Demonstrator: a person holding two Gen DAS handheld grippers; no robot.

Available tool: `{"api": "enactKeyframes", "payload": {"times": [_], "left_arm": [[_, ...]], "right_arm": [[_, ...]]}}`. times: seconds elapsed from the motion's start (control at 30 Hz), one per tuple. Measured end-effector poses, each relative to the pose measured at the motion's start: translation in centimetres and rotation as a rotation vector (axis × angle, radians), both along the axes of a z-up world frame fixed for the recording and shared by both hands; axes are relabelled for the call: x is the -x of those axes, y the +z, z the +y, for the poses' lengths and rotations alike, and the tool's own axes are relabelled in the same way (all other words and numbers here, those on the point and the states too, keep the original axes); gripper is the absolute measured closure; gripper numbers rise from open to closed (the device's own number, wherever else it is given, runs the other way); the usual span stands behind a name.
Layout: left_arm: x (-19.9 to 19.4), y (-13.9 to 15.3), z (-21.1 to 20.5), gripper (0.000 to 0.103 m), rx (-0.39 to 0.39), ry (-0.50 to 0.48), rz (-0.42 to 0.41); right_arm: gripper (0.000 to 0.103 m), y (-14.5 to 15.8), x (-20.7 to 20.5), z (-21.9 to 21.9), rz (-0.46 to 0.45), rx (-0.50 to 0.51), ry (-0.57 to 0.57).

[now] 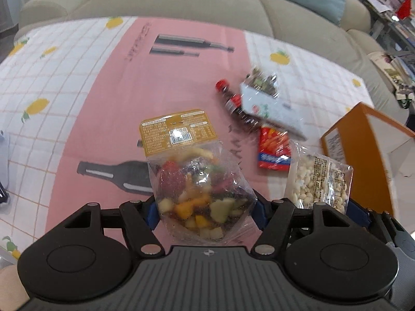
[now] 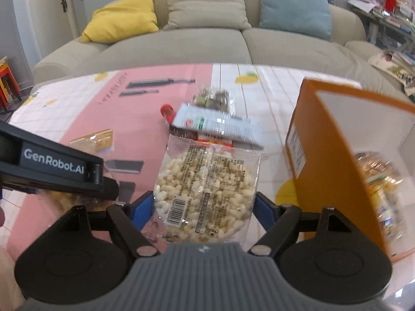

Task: Organize snacks
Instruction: 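Carry the fruit-mix bag and puffed-snack bag with both grippers over the orange box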

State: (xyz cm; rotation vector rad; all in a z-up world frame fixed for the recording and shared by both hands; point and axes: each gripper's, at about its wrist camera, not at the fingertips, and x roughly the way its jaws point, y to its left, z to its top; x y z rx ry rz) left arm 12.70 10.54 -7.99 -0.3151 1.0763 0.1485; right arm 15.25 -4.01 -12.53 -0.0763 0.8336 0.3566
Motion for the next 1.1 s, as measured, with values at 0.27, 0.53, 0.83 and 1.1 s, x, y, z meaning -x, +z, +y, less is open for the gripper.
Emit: {"api": "enactKeyframes", "payload": {"times": [0.27,0.53,0.83,1.1], "left_arm": [[1.7,4.3,-1.9,0.027,0.01,-0.037,-0.079],[2.3,9.1,-5.4,0.027,0.01,-0.12,-0.17],[0.7,12.8,-11.6,0.027,0.028,-0.294,-0.236],[-2.4,13.3,-17.8,0.027,0.064,-0.464,-0.209]], "right_arm": [[0.025,4.9,0.6,-3.2,0.029,-0.093,-0.052],[0.025,9.5,1.2,-8.0,0.034,-0.111,-0.059],[0.025,14.4,0.5,-15.9,0.024,-0.08,-0.097],[0.024,16.3,-1.3,-23.1,0.049,-0.06,-0.132]]}}
